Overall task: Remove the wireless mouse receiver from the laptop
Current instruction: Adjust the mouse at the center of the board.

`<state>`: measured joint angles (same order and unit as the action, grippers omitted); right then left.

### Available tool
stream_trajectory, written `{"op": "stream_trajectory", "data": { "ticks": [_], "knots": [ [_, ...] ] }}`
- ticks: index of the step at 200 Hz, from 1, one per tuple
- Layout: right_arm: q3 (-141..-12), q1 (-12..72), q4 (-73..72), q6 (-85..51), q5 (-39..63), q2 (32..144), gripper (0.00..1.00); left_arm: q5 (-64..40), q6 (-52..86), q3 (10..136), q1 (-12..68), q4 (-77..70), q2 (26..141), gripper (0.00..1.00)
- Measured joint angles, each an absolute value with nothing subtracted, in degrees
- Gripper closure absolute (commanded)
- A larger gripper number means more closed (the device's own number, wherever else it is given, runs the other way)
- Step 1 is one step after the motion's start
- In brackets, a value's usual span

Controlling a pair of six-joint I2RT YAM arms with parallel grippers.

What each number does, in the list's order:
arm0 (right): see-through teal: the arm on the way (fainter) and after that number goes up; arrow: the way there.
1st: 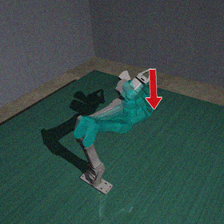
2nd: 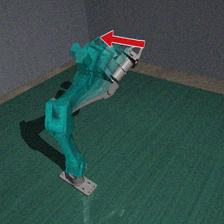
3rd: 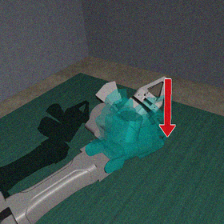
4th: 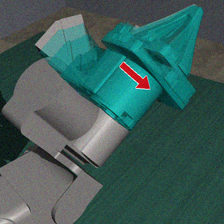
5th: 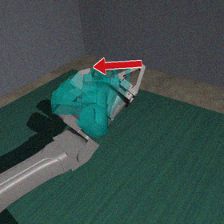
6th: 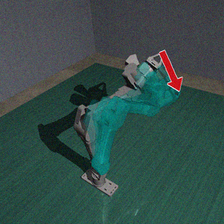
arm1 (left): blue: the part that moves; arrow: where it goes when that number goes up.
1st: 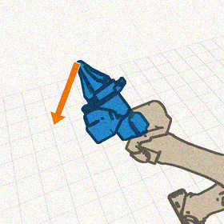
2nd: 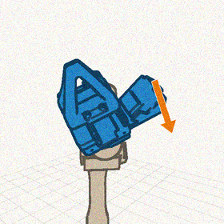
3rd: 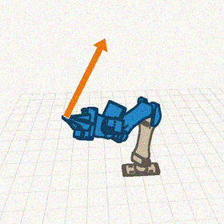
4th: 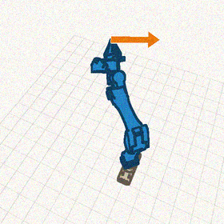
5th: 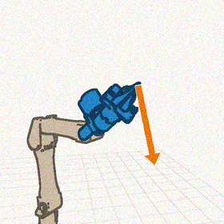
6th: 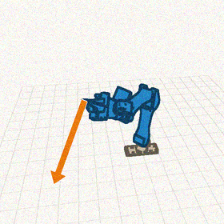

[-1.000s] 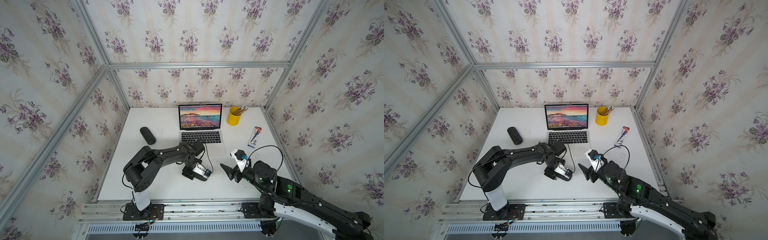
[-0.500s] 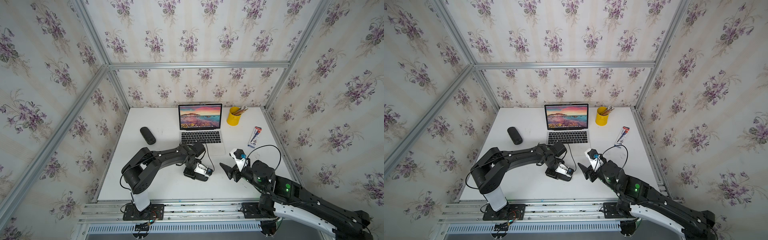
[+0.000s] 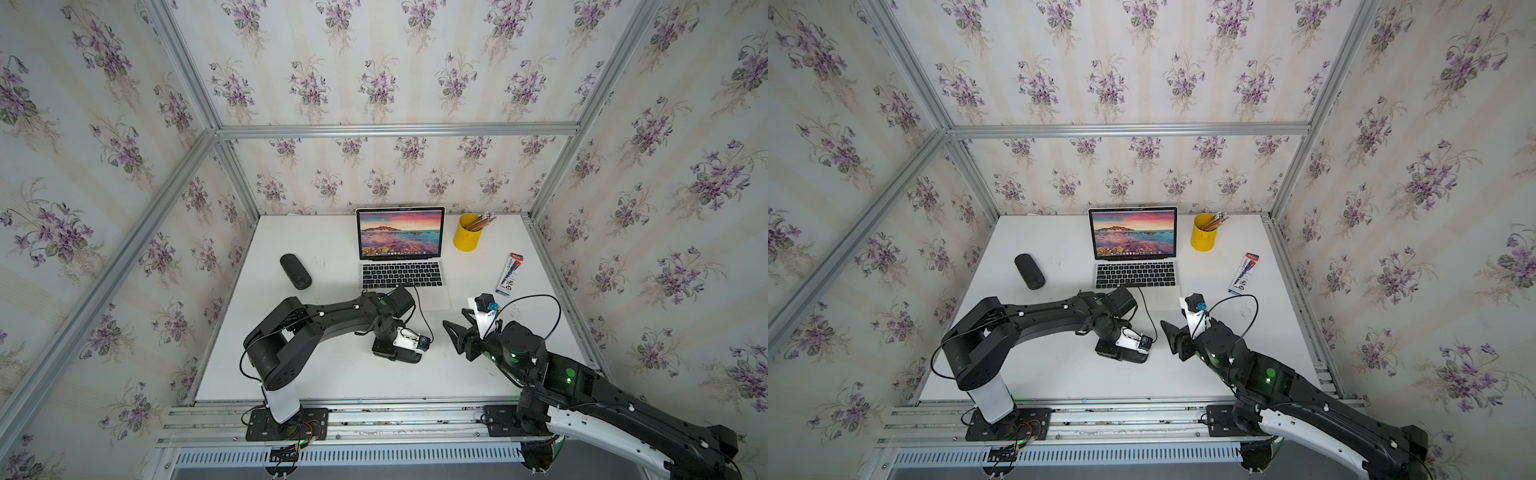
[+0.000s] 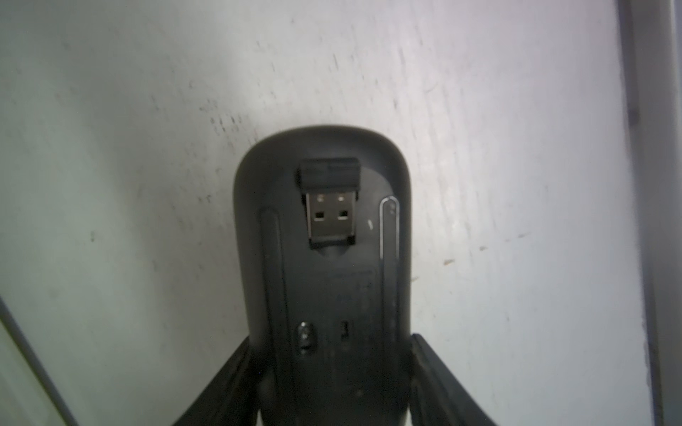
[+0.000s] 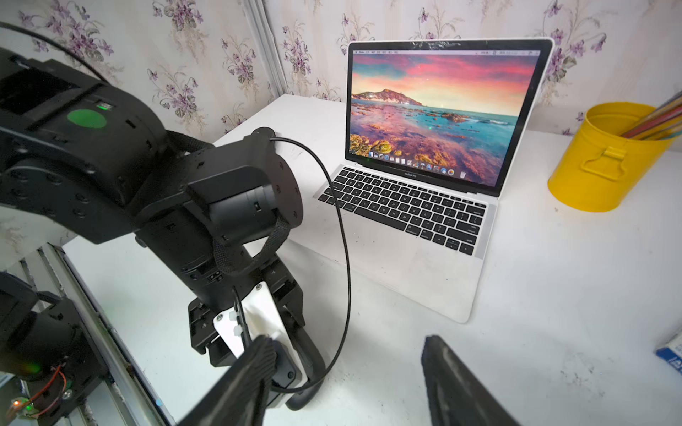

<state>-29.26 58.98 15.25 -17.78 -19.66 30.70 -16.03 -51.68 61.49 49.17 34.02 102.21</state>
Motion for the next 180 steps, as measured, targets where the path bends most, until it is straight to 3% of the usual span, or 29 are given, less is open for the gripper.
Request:
{"op": "stream_trajectory", "data": {
  "ticks": [41, 103, 180],
  "knots": [
    [-23.79, 55.68, 15.11, -28.27, -17.39, 27.75, 0.58, -13.17, -45.89, 63.51, 49.36, 33.08, 103.55, 0.51],
    [-13.63, 52.31, 8.12, -37.76, -4.54, 29.67, 0.75, -10.04, -36.95, 65.25, 50.26, 31.94, 104.84, 0.52],
    [-7.35, 41.93, -8.47, -41.76, 13.26, 39.57, 0.78, -9.04, -30.59, 64.36, 50.35, 28.75, 105.06, 0.49]
  ]
}}
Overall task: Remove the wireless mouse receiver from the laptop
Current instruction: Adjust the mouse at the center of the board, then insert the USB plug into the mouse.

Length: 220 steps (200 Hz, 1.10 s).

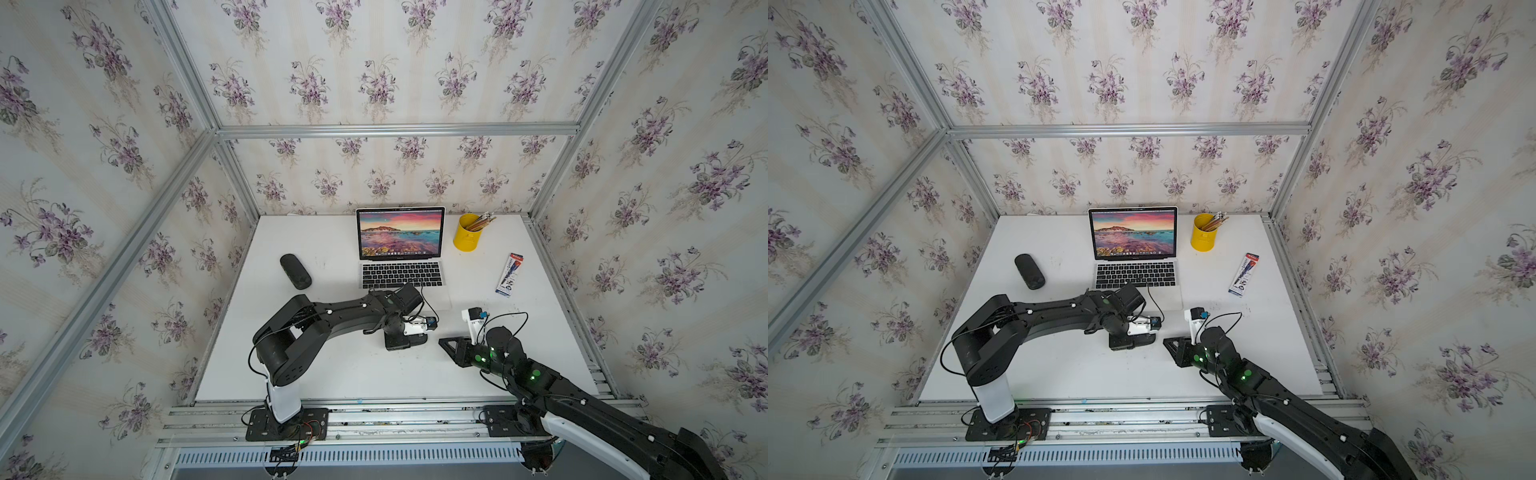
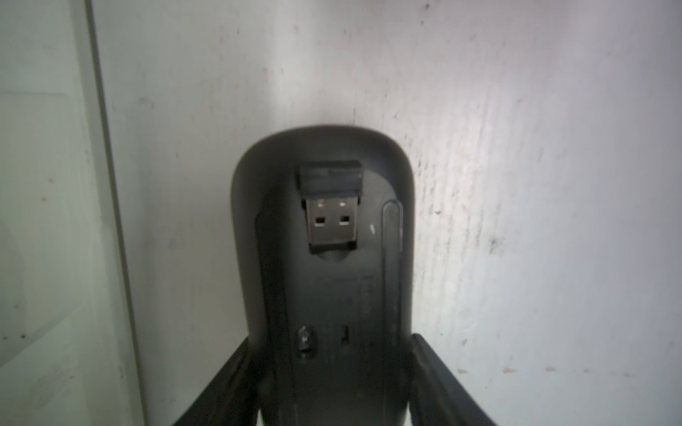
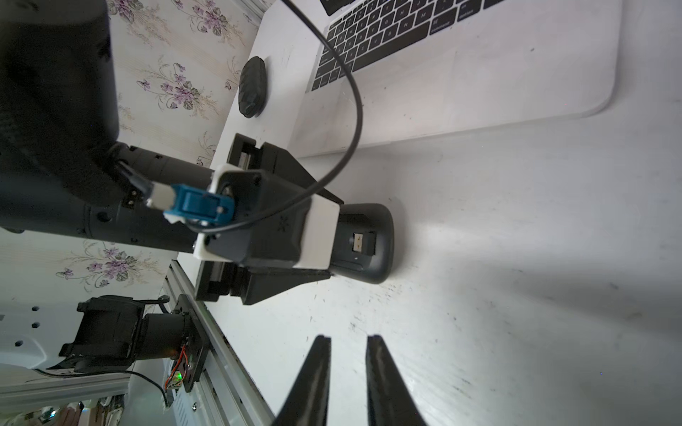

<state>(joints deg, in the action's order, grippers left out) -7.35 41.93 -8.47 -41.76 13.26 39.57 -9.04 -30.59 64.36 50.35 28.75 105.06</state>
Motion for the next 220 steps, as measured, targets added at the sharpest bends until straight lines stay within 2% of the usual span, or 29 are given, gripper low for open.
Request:
{"op": "stream_trajectory", "data": {
  "ticks": [81, 220],
  "knots": [
    [-11.38, 40.1, -14.55, -37.76, 16.29, 52.58, 0.79, -10.98, -29.45, 64.49, 50.37, 25.26, 106.17, 0.49],
    [-13.93, 37.06, -18.68, -32.71, 16.19, 63.09, 0.83, -12.25, -29.43, 64.49, 50.74, 24.58, 106.28, 0.48]
  ]
}}
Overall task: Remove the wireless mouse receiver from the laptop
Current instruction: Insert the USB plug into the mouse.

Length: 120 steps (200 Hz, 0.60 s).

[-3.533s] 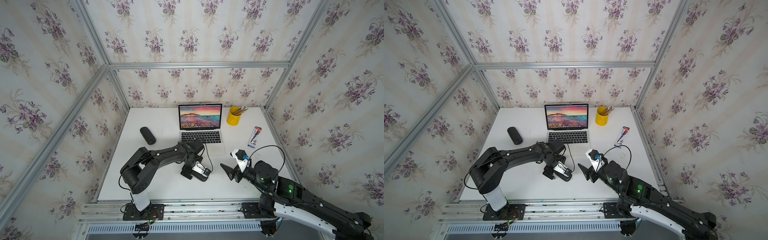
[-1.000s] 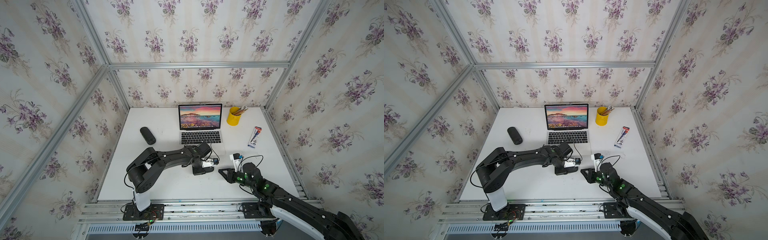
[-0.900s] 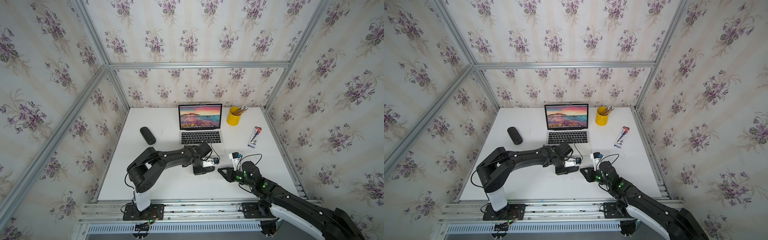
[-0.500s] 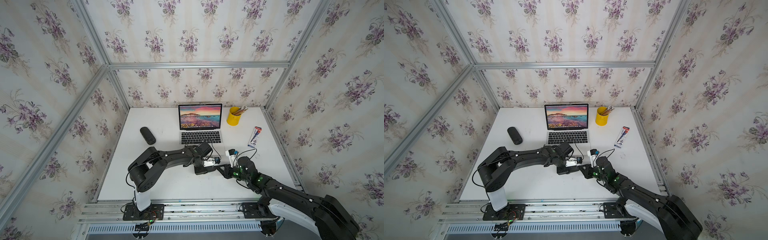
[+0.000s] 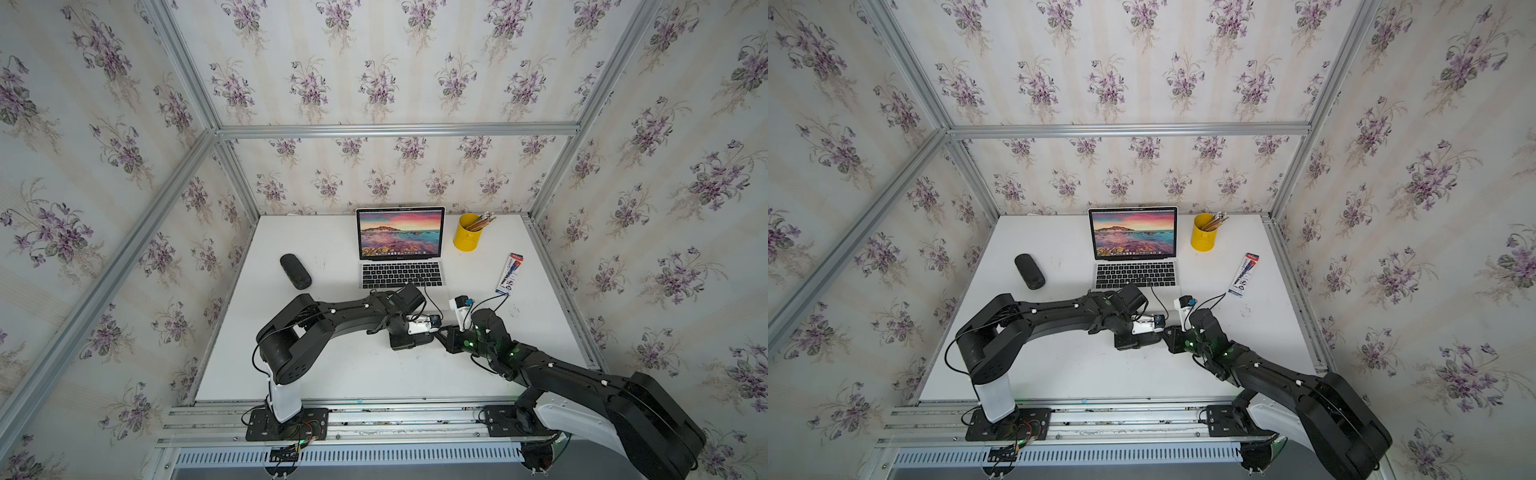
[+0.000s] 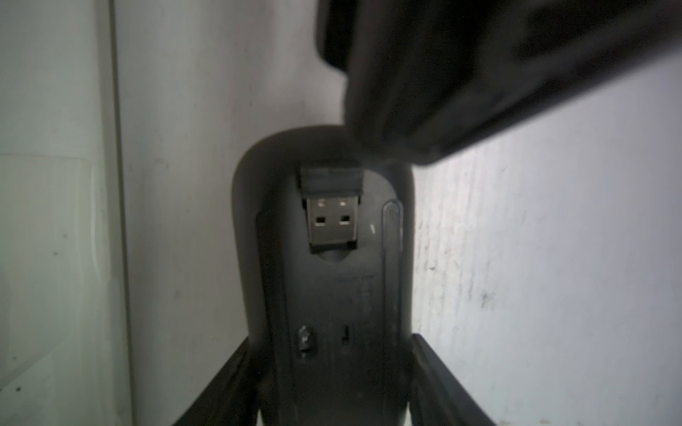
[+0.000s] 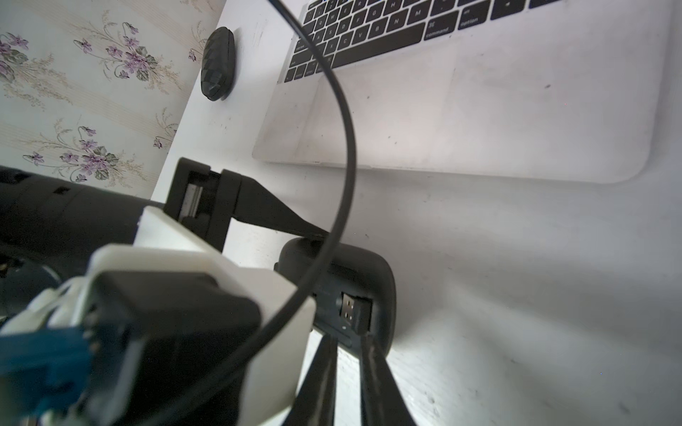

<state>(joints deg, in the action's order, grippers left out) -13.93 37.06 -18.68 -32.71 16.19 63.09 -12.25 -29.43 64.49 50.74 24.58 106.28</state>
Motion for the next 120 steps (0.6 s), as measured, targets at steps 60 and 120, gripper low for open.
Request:
{"op": "stream_trajectory", "data": {
  "ticks": [60, 120],
  "knots": [
    [-14.68, 36.95, -21.15, -31.92, 16.47, 66.59, 0.84, -12.47, -29.43, 64.66, 50.96, 24.62, 106.39, 0.48],
    [-14.7, 36.88, -22.44, -31.57, 16.53, 68.84, 0.87, -12.88, -29.43, 64.9, 51.03, 24.64, 106.59, 0.48]
  ]
}}
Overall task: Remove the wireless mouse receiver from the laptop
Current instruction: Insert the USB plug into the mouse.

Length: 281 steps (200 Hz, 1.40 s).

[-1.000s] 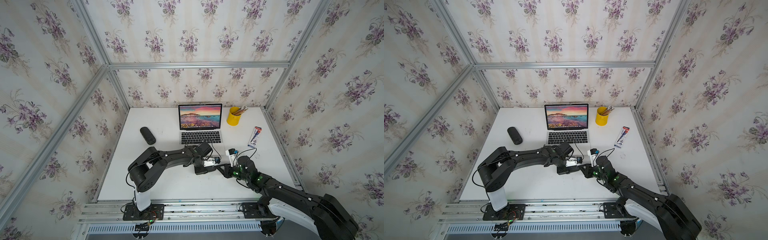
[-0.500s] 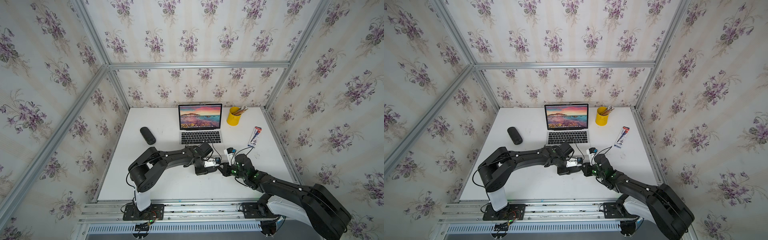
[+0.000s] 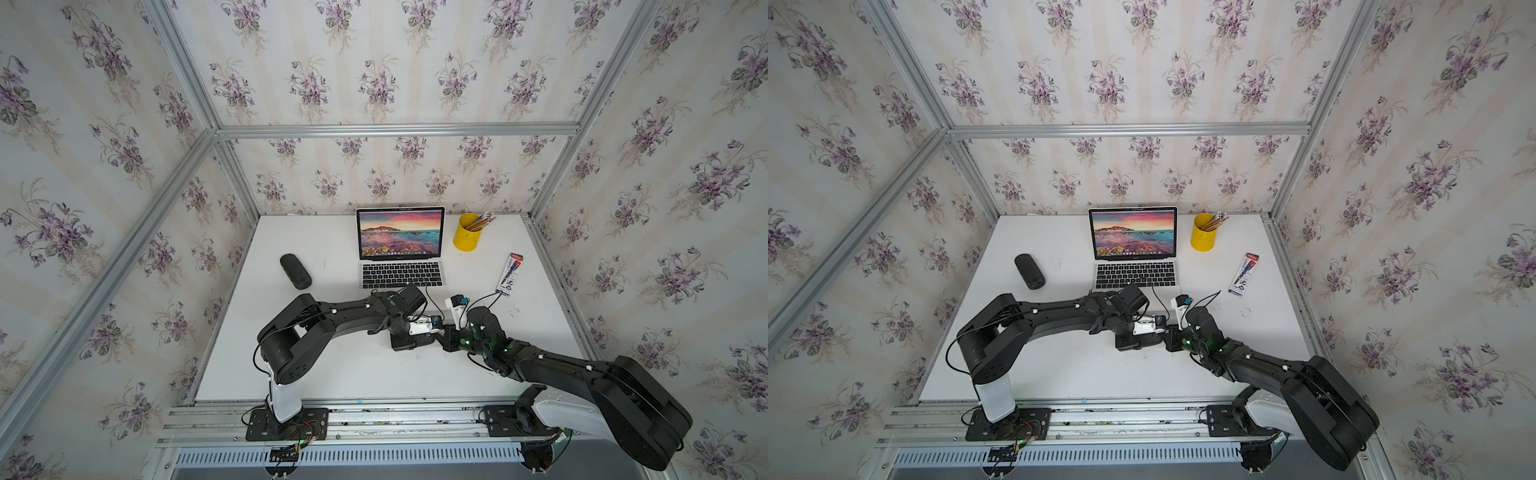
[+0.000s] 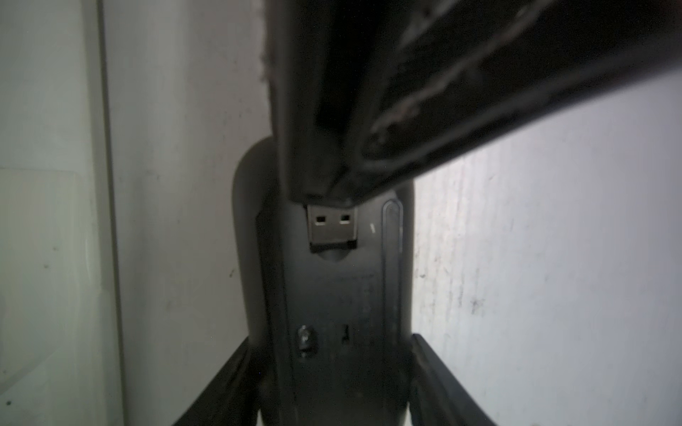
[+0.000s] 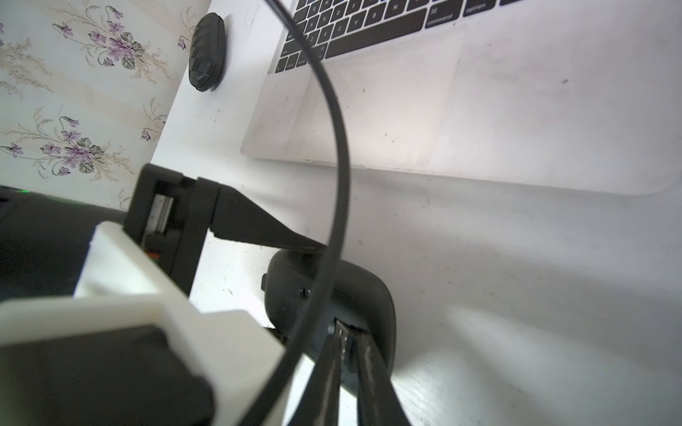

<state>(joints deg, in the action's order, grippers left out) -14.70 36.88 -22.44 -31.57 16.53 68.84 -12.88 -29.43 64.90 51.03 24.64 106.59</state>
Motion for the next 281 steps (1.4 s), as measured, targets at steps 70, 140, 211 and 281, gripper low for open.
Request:
{"op": "stream_trajectory", "data": {
  "ticks": [70, 140, 211, 281],
  "knots": [
    [-14.68, 36.84, -24.84, -31.7, 17.56, 71.59, 0.89, -13.08, -29.34, 65.1, 51.05, 24.67, 106.87, 0.48],
    [-14.15, 36.84, -25.12, -31.59, 17.37, 70.83, 0.86, -13.26, -29.19, 65.34, 51.03, 24.8, 107.02, 0.48],
    [-13.89, 36.84, -22.31, -30.26, 15.38, 69.45, 0.84, -13.5, -29.17, 65.73, 51.07, 24.88, 107.24, 0.48],
    [-14.02, 36.77, -24.18, -30.17, 13.65, 72.38, 0.82, -13.52, -28.58, 65.89, 51.09, 25.17, 107.09, 0.48]
  ]
}}
